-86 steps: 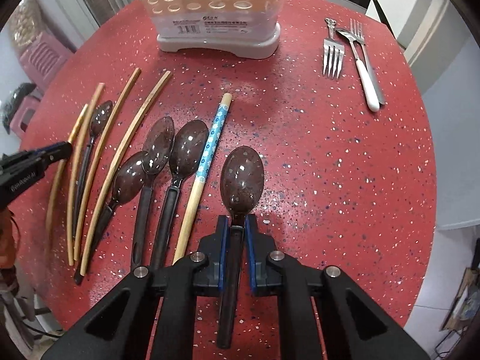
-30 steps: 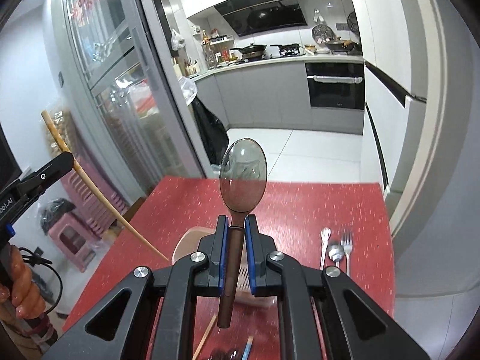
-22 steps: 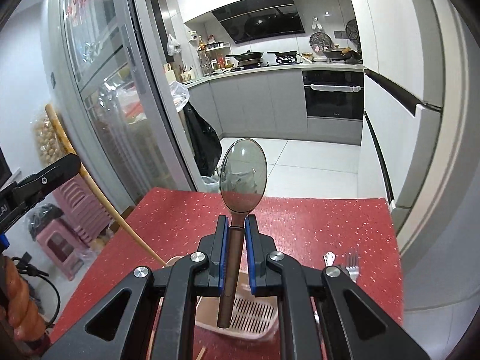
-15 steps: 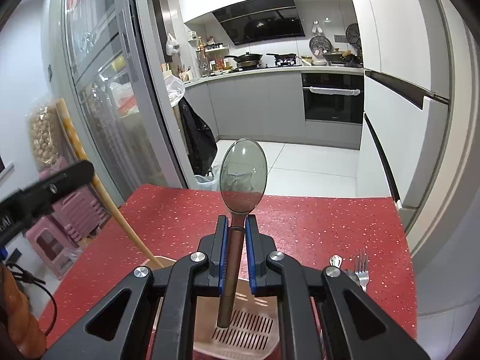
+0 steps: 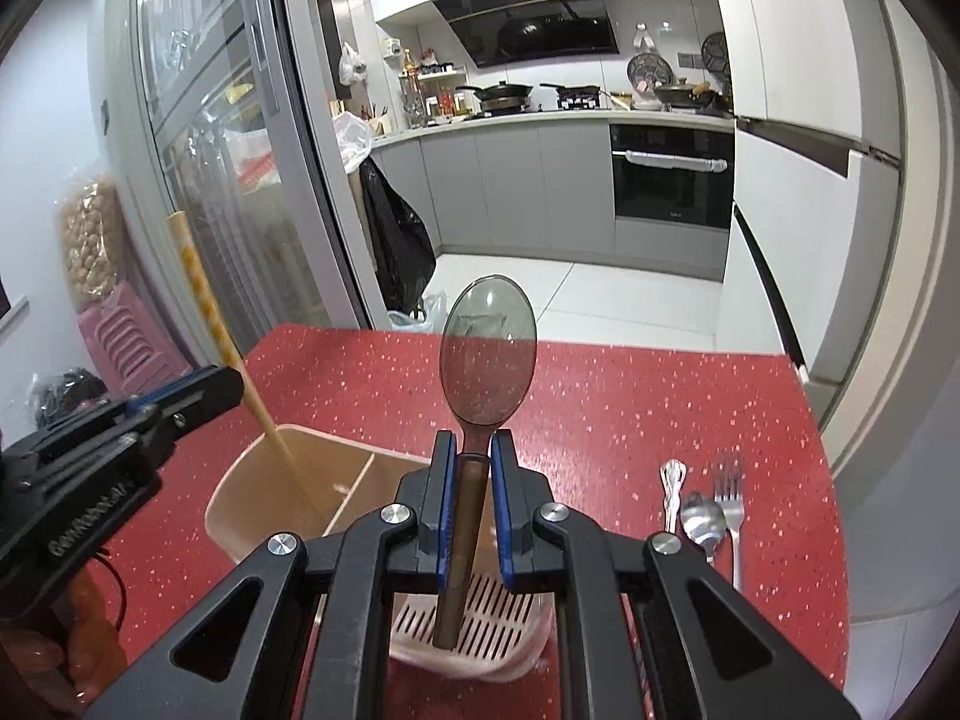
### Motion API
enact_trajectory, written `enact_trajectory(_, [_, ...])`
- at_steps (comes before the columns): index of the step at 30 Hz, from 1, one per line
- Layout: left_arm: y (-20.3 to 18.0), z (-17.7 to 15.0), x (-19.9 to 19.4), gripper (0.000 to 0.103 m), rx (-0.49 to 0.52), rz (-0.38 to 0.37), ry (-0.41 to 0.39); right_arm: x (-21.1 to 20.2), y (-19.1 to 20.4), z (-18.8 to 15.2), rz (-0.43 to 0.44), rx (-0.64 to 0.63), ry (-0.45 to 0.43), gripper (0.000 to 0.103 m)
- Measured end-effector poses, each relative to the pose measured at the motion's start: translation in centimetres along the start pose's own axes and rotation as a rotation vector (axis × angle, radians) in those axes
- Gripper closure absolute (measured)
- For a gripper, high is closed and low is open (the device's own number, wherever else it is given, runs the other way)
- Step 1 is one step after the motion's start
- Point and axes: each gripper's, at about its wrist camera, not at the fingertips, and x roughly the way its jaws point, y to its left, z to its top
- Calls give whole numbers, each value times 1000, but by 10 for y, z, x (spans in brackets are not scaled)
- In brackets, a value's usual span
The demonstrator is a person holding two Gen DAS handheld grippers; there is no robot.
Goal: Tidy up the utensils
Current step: 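Carry the spoon and chopstick to the beige holder and drop them in, then withdraw both open tools back toward the remaining utensils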
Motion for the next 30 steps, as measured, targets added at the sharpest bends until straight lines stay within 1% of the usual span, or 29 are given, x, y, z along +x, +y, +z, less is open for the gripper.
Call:
enact_trajectory(4, [0, -7, 3, 72, 6, 9, 25, 2, -5, -4, 9, 29, 35, 90])
enact_trajectory(7, [1, -11, 1, 72, 11, 9, 41, 3, -6, -5, 16, 28, 56, 89])
enact_trajectory(8, [1, -12, -1, 72, 9, 12, 44, 3, -6, -5, 20, 24, 68, 86])
enact_trajectory(10, [2, -14, -5, 72, -1, 11, 48, 0, -5, -6, 17, 23, 68, 73])
enact_trajectory(11, [3, -15, -9, 72, -9, 12, 52, -2, -5, -7, 17, 24, 64, 60])
enact_trajectory(12, [4, -16, -12, 72, -13, 15, 54, -6, -5, -7, 17, 30, 56, 56])
enact_trajectory(14, [6, -20, -19, 72, -19, 26, 58, -15, -5, -7, 23, 36, 46, 55])
enact_trajectory(17, [13, -29, -30, 72, -44, 43, 73, -27, -5, -8, 34, 42, 51, 49])
enact_trajectory(20, [19, -42, -39, 71, -64, 56, 114, -38, -3, -14, 40, 41, 63, 43])
enact_trajectory(24, [27, -65, -53, 71, -68, 78, 158, -56, 1, -31, 46, 35, 94, 36])
enact_trajectory(30, [47, -102, -72, 71, -119, 100, 221, -73, -3, -63, 44, 91, 178, 35])
